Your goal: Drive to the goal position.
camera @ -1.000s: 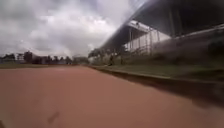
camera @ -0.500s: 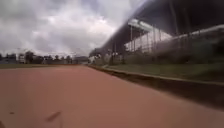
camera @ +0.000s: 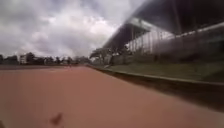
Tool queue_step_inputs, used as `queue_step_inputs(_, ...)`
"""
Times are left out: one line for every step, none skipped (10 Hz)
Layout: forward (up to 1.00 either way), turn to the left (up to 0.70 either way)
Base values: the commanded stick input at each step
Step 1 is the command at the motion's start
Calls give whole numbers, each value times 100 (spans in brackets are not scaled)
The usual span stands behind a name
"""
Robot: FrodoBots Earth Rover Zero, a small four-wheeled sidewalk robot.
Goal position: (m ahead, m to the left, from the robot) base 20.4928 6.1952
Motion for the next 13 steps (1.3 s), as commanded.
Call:
queue_step_inputs(85,1)
queue_step_inputs(85,1)
queue_step_inputs(85,1)
queue_step_inputs(85,1)
queue_step_inputs(85,1)
queue_step_inputs(85,1)
queue_step_inputs(85,1)
queue_step_inputs(85,1)
queue_step_inputs(85,1)
queue_step_inputs(85,1)
queue_step_inputs(85,1)
queue_step_inputs(85,1)
queue_step_inputs(85,1)
